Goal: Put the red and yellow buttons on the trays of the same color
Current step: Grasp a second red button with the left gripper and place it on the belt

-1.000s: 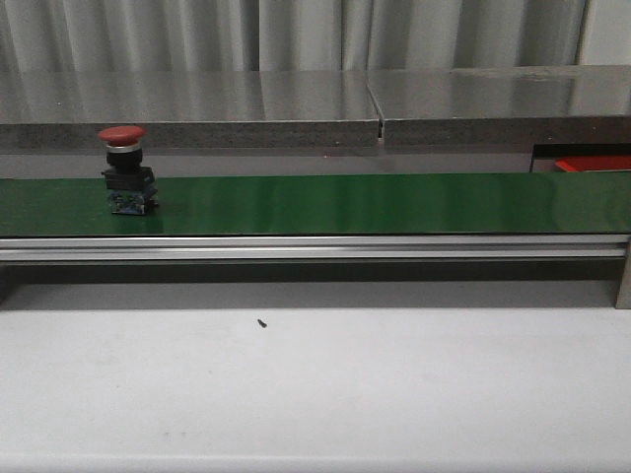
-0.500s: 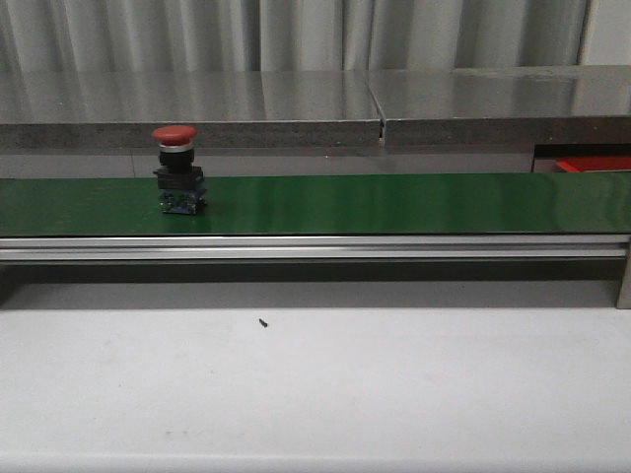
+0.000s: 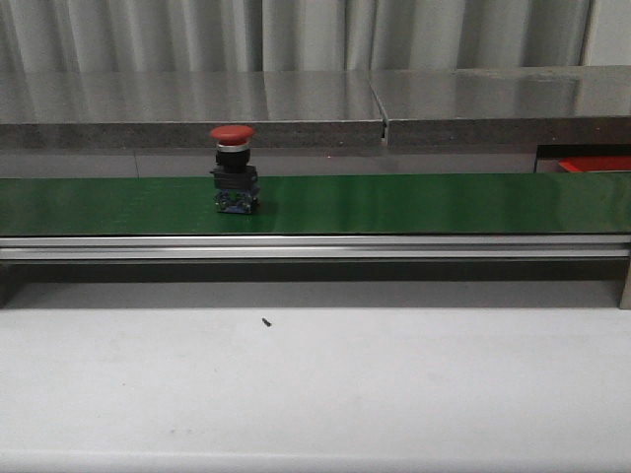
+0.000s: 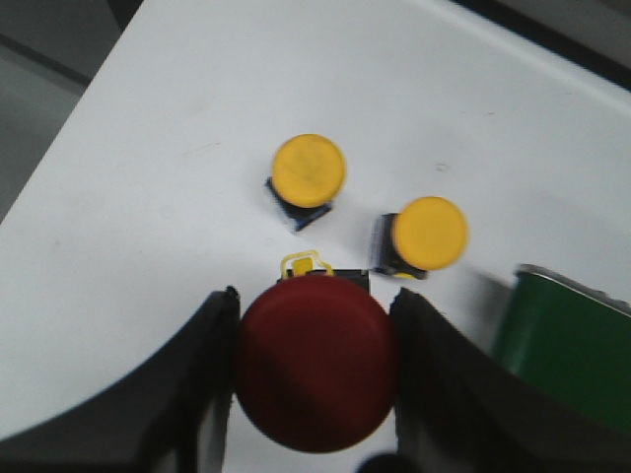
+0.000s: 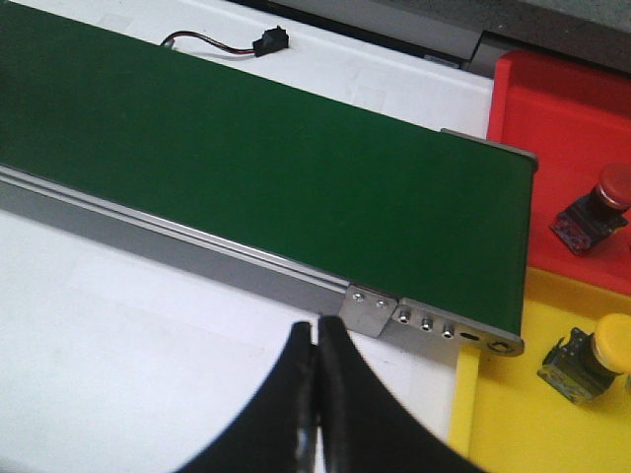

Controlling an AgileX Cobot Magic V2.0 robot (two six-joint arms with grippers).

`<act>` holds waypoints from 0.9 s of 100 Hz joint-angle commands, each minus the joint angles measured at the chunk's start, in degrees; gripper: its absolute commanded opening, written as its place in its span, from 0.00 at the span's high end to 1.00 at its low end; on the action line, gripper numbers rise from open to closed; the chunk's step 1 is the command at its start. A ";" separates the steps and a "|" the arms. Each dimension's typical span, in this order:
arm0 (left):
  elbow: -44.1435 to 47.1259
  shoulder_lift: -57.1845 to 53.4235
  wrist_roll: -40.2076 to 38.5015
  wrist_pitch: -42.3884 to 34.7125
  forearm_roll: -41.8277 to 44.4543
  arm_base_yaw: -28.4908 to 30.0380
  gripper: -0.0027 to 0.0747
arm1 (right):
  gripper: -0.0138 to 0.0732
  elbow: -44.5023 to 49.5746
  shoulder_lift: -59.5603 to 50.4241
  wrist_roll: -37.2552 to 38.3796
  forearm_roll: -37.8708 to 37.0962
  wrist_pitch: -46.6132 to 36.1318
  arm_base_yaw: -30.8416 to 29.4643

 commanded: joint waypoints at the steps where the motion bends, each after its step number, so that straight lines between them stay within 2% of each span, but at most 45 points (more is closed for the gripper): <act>1: -1.85 -6.26 -0.27 0.84 -1.62 -2.80 0.99 | 0.92 -1.65 -0.25 -0.26 0.73 -3.09 -0.01; 26: -0.47 -7.53 -0.22 4.16 -1.54 -10.80 0.99 | 0.92 -1.65 -0.25 -0.26 0.73 -3.09 -0.01; 47: 5.72 -7.42 -0.13 0.31 3.04 -17.24 0.99 | 0.92 -1.65 -0.25 -0.26 0.73 -3.09 -0.01; 66: 11.48 -7.42 0.03 -3.68 3.51 -20.06 0.98 | 0.92 -1.65 -0.25 -0.26 0.73 -3.09 -0.01; 73: 12.68 -7.42 1.10 -4.28 3.51 -20.58 0.90 | 0.92 -1.65 -0.25 -0.26 0.73 -3.09 -0.01; 80: 13.16 -7.42 1.36 -4.28 3.51 -20.97 0.77 | 0.92 -1.65 -0.25 -0.26 0.73 -3.09 -0.01; 87: 13.16 -7.42 1.61 -4.15 3.18 -20.99 0.57 | 0.92 -1.65 -0.25 -0.26 0.73 -3.09 -0.01; 90: 13.16 -7.42 1.62 -4.27 3.07 -21.10 0.46 | 0.92 -1.65 -0.25 -0.26 0.73 -3.09 -0.01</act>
